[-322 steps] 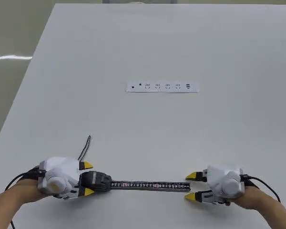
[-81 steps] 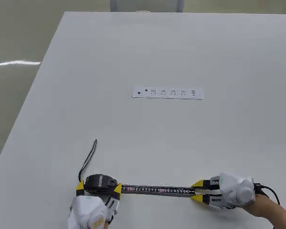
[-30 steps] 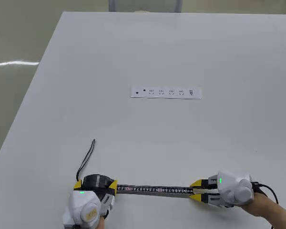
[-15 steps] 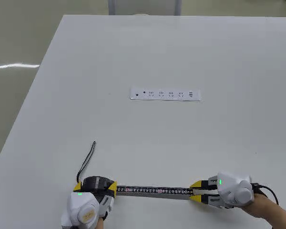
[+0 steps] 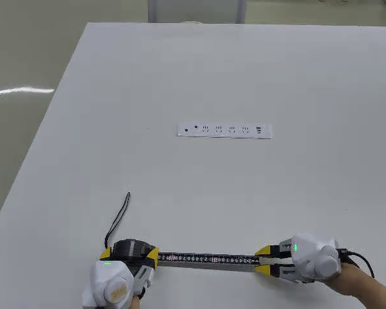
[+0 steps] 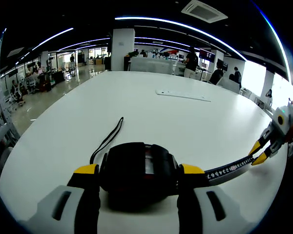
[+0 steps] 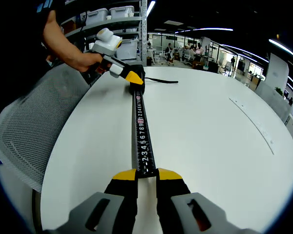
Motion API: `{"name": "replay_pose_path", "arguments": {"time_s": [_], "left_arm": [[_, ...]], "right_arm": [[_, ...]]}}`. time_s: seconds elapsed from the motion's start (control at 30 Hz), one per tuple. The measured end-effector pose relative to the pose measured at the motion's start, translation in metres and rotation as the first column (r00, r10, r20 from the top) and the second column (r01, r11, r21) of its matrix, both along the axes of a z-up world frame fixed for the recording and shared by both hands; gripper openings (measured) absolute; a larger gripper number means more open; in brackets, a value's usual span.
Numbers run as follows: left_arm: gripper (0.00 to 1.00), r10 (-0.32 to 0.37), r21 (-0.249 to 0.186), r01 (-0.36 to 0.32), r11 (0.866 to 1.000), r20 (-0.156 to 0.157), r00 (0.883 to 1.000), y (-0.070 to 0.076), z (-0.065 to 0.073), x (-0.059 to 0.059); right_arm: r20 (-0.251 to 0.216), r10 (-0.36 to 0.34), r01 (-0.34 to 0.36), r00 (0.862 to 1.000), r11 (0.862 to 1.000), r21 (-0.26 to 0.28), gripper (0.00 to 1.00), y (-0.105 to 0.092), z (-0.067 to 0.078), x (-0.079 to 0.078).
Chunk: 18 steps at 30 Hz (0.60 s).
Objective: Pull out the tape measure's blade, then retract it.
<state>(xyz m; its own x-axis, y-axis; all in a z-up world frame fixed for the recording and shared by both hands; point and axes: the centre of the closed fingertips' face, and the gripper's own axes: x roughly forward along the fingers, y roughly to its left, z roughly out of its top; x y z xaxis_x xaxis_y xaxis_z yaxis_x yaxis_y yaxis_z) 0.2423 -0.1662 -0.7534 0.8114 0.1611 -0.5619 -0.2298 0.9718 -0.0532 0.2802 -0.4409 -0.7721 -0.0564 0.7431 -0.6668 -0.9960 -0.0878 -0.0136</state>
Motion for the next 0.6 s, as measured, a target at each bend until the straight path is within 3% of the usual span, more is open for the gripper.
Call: {"name": "replay_pose_path", "arguments": {"time_s": [0.6], "left_arm": [[0.61,-0.011,-0.015,0.011,1.000,0.004,1.000,0.001,-0.001,0.000]], "right_arm": [[-0.002,0.012,-0.012,1.000,1.000,0.006,0.12,0.015,0.001,-0.003]]}}
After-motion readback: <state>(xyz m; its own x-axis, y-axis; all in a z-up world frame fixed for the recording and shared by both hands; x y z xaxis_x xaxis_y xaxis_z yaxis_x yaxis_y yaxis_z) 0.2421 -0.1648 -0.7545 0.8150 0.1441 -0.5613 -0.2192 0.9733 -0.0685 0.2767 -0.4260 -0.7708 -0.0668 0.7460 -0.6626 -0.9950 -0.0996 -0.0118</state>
